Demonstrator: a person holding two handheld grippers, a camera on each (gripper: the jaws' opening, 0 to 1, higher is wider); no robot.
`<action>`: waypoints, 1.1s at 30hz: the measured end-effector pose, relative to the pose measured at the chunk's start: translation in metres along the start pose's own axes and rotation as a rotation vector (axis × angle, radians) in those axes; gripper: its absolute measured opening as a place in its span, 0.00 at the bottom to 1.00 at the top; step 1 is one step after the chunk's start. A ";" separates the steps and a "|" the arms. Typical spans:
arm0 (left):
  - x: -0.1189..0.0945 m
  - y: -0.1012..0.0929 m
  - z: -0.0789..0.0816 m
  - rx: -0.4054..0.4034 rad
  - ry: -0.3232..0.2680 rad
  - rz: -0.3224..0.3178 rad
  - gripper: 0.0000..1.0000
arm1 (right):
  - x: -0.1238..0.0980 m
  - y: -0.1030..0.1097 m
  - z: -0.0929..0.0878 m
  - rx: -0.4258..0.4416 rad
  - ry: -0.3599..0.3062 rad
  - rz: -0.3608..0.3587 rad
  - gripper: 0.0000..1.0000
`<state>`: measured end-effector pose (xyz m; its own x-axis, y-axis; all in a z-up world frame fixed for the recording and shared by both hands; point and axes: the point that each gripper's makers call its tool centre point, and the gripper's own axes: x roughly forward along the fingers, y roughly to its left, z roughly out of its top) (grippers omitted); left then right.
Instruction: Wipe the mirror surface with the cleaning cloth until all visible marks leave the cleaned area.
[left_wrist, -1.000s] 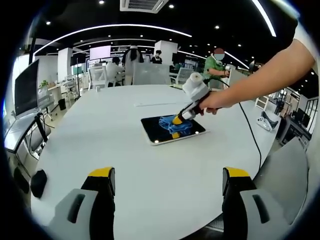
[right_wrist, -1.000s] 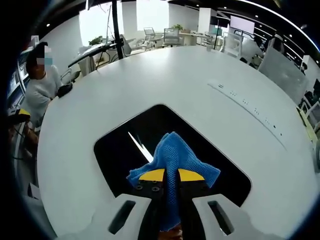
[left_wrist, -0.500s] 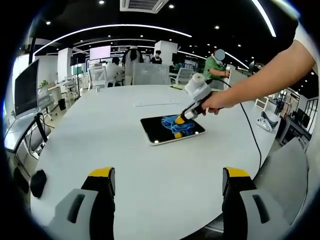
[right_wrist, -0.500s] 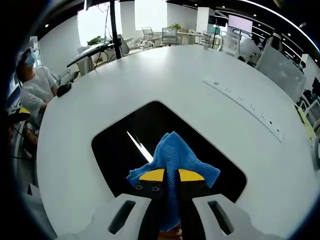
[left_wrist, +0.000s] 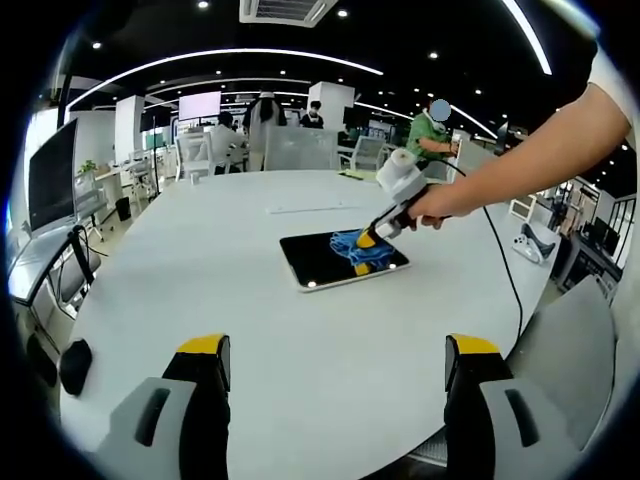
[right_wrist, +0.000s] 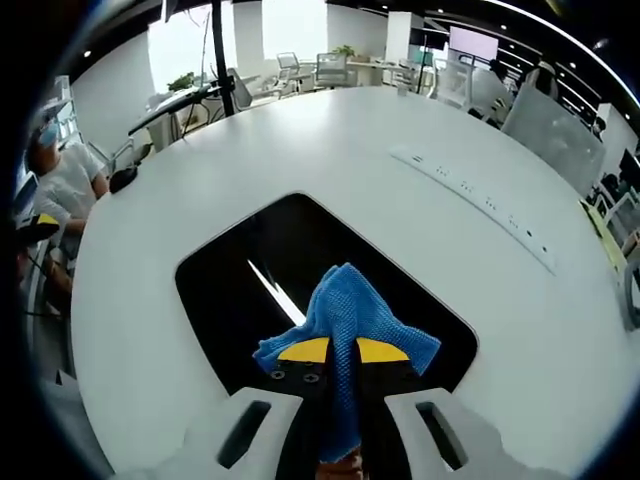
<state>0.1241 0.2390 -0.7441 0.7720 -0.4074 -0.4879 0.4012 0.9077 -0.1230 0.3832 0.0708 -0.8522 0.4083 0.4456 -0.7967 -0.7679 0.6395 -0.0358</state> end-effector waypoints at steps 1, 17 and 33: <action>0.000 -0.001 0.000 -0.001 0.000 -0.002 0.90 | 0.000 -0.001 -0.001 0.000 0.001 -0.001 0.03; -0.001 -0.001 0.000 0.008 0.006 -0.001 0.89 | -0.015 -0.011 -0.013 0.013 0.013 -0.021 0.03; 0.002 -0.003 0.002 0.015 0.006 -0.011 0.89 | -0.017 -0.023 -0.021 0.022 0.017 -0.028 0.03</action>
<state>0.1254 0.2356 -0.7426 0.7646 -0.4169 -0.4916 0.4173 0.9014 -0.1154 0.3836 0.0359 -0.8506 0.4209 0.4173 -0.8054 -0.7454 0.6651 -0.0450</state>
